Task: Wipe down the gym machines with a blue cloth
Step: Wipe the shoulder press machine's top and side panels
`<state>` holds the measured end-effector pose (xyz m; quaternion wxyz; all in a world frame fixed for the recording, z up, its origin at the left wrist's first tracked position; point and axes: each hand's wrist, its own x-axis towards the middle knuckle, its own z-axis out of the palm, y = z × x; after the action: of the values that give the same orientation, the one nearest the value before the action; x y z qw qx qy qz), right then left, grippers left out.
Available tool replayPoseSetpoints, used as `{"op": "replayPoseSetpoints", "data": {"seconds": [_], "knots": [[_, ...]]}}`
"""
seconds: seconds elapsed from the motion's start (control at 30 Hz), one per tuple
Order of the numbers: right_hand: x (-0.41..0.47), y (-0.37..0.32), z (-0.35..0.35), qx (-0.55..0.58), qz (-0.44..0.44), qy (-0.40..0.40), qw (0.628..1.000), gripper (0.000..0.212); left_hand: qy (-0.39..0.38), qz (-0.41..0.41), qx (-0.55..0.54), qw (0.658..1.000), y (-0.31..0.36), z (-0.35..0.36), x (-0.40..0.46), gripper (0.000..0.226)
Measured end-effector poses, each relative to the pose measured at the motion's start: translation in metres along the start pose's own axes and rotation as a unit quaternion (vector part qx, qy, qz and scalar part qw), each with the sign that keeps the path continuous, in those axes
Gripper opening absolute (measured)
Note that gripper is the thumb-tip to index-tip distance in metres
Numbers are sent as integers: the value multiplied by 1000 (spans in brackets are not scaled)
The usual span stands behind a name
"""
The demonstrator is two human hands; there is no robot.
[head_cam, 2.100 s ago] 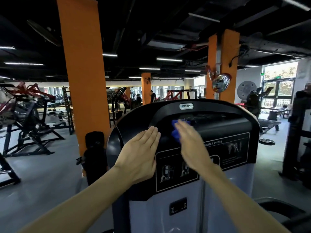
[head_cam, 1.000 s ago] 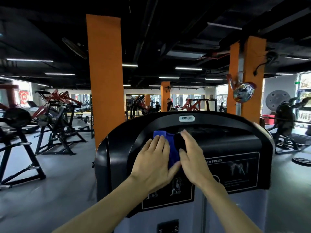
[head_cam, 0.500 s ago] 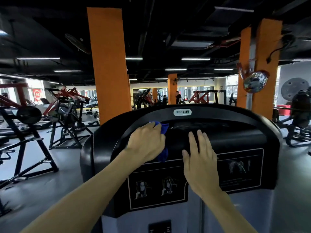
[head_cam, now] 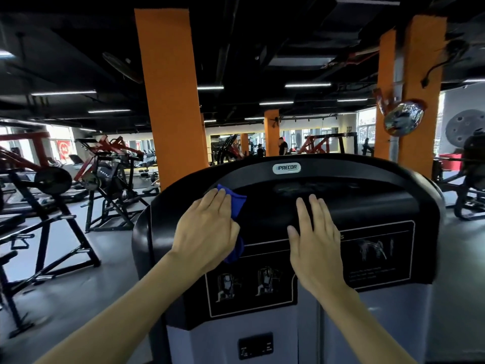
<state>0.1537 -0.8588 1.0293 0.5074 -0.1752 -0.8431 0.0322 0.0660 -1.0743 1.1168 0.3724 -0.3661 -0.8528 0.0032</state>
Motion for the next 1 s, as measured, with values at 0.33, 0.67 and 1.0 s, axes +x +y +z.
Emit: {"op": "replayPoseSetpoints", "data": {"seconds": [0.33, 0.67, 1.0], "knots": [[2, 3, -3, 25, 24, -19, 999, 71, -181, 34, -188, 965, 65, -12, 119, 45], [-6, 13, -4, -2, 11, -31, 999, 74, -92, 111, -131, 981, 31, -4, 50, 59], [-6, 24, -8, 81, 17, -28, 996, 79, -88, 28, -144, 985, 121, -1, 110, 39]]}}
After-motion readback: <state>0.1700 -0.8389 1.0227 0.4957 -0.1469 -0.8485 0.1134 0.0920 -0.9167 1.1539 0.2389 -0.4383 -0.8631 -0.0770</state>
